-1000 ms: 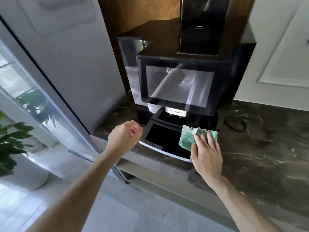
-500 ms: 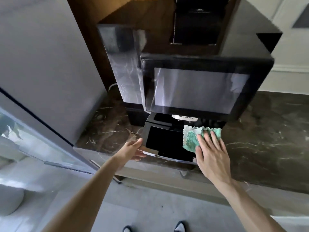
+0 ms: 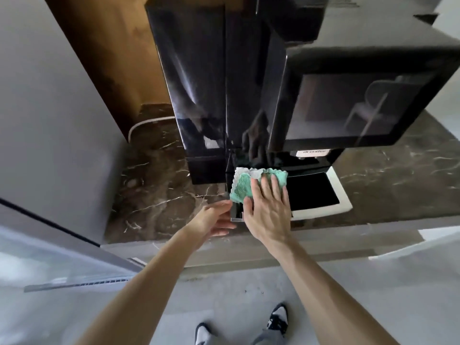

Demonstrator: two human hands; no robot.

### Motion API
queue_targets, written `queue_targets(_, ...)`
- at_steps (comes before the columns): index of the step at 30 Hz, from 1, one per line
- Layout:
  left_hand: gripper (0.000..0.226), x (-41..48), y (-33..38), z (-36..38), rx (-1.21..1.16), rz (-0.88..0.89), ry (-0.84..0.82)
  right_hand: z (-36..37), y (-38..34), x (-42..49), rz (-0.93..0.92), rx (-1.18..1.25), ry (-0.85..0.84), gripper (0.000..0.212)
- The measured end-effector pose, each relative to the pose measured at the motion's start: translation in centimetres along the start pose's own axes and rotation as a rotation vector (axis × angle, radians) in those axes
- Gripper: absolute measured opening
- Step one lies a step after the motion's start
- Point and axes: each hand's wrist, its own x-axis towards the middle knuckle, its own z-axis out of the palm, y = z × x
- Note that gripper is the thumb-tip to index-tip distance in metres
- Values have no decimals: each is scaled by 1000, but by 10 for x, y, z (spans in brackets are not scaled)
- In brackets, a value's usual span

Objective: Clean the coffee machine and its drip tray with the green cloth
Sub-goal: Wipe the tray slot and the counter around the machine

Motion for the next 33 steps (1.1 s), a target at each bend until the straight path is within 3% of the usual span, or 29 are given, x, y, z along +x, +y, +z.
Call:
queue_targets(7,33,-7,6,-5,21,7,-162,6,-39,0,-12,82,46,60)
queue_targets(12,43,1,-3,-12,2,26,-167,-3,-35,-4,-114,253,88,53)
queue_targets(18,31,-6,-7,-16,-108,-24,-298,-40,-31,-13,-6,597,-276,41)
queue_targets(20,33,-8,-5,-19,-101,-44,-309,-48,-31,-12,76,802,-334,40)
queue_targets(22,32,-7,-2,-27,-87,-25,-246,-59,-33,-10,275,1107,-333,37)
queue_targets(25,43,-9,3,-42,-21,28,-193,-79,-31,-3,648,1563,-236,33)
queue_targets(27,44,-12,6,-53,-30,60,-157,-84,-24,3,792,1757,-96,32)
queue_targets(29,39,-16,8,-61,-74,86,-128,-83,-20,7,764,1634,92,34)
queue_targets(31,35,-21,8,-65,-140,102,-117,-75,-24,8,603,1351,226,38)
queue_targets(33,35,-22,6,-67,-182,97,-115,-62,-31,7,381,1058,188,41)
